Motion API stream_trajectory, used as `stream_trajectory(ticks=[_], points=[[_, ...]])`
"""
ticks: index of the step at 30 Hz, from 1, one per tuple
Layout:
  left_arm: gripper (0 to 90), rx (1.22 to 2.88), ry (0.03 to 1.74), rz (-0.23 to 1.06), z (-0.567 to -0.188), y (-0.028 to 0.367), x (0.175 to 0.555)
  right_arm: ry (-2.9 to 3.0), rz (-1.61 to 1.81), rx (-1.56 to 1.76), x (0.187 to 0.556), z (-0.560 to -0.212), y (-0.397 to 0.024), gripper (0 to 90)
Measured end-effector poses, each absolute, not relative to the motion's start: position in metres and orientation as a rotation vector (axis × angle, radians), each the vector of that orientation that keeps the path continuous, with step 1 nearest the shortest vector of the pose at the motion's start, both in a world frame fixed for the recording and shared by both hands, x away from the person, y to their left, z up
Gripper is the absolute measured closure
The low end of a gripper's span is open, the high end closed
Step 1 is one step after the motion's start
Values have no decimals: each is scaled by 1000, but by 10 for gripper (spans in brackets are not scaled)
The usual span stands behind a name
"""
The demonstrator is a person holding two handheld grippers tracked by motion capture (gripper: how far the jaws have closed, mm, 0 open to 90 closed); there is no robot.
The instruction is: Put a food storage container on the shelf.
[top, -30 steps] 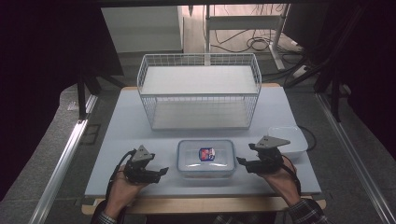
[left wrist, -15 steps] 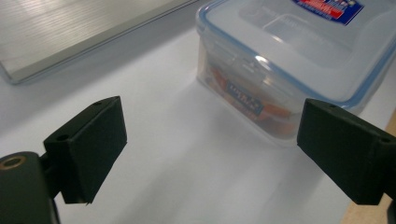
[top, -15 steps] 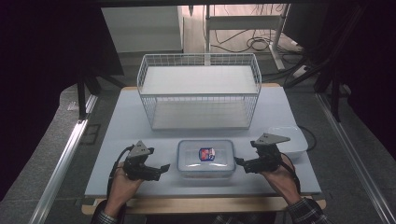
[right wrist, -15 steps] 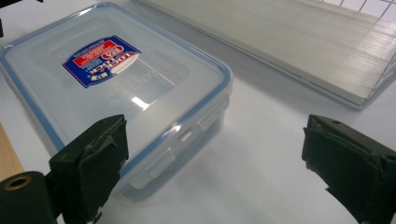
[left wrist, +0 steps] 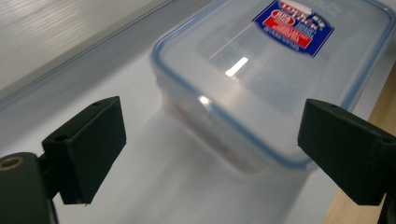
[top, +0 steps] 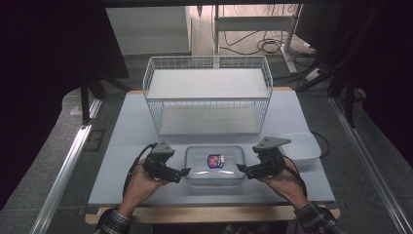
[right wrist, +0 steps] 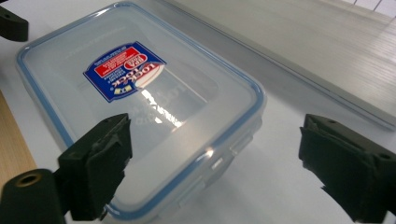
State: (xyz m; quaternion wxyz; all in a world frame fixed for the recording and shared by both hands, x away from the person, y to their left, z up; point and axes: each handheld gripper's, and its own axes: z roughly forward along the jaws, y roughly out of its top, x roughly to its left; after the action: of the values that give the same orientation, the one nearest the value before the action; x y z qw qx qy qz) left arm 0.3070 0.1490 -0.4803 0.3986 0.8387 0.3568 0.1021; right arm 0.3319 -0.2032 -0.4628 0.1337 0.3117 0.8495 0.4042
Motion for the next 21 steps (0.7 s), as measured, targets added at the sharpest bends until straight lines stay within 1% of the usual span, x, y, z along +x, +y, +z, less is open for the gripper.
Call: stream_trajectory(ticks=[3,7,10,13,16,17,19,21], points=[[99,2113,914,240,-480,142,314,2474,1178,896,335,-464,-200,130],[102,2093,934,186,-485,139,323,2514,1183,918,339,-470,-197,116],[65,2094,953,139,-492,138,329,2540,1188,944,344,-476,-195,95],[46,2069,955,52,-498,139,333,2586,1232,1014,350,-481,-193,76],[48,2045,946,-49,-503,139,335,2608,1253,1068,352,-484,-193,70],[32,2044,951,-77,-505,139,335,2622,1263,1114,354,-486,-194,65],[36,2039,951,-152,-509,138,335,2628,1262,1128,354,-486,-194,65],[29,2025,959,-181,-512,138,333,2649,1266,1167,354,-487,-195,68]])
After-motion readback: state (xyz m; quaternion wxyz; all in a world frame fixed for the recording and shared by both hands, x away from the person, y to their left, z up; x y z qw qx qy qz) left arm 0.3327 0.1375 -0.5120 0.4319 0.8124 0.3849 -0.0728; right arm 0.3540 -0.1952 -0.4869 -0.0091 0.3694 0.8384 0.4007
